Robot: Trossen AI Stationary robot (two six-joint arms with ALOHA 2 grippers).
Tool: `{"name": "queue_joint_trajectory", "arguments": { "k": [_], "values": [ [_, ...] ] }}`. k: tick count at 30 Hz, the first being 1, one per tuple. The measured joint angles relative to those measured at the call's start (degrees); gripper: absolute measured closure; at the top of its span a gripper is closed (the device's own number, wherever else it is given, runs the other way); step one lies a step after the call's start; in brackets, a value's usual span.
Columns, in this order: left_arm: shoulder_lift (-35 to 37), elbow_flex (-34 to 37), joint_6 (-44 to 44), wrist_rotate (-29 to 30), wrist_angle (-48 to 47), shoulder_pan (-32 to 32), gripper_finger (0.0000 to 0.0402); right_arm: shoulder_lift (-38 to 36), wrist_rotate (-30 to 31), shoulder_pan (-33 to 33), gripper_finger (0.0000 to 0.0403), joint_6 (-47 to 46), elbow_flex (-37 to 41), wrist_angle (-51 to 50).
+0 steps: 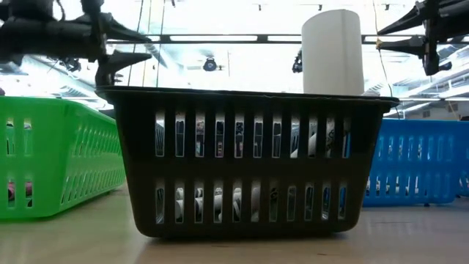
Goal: Sort crayons
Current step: Return to Home Position
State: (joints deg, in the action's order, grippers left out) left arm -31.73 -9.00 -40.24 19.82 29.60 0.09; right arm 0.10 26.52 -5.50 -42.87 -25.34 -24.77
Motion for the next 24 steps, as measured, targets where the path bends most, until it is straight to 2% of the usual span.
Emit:
{"name": "queue_joint_trajectory", "arguments": {
  "k": [5, 8, 17, 24],
  "values": [
    [6.69, 7.99, -3.38, 2.16, 7.64, 0.52, 0.0267, 0.0, 0.01, -0.01, 0.027, 0.12, 0.0, -0.15],
    [9.5, 8.38, -3.4, 4.35, 4.27, 0.52, 0.028, 0.0, -0.14, -0.01, 0.0277, -0.32, 1.79, 2.48],
    [10.94, 8.56, -2.45, 5.0, 5.85, 0.52, 0.0305, 0.04, -2.13, 0.0, 0.029, -2.71, 17.65, 30.56],
    [10.94, 8.58, -2.17, 2.3, 16.18, 0.45, 0.0326, 0.06, -0.88, -0.02, 0.0299, -3.93, 25.02, 41.86]
  ]
}}
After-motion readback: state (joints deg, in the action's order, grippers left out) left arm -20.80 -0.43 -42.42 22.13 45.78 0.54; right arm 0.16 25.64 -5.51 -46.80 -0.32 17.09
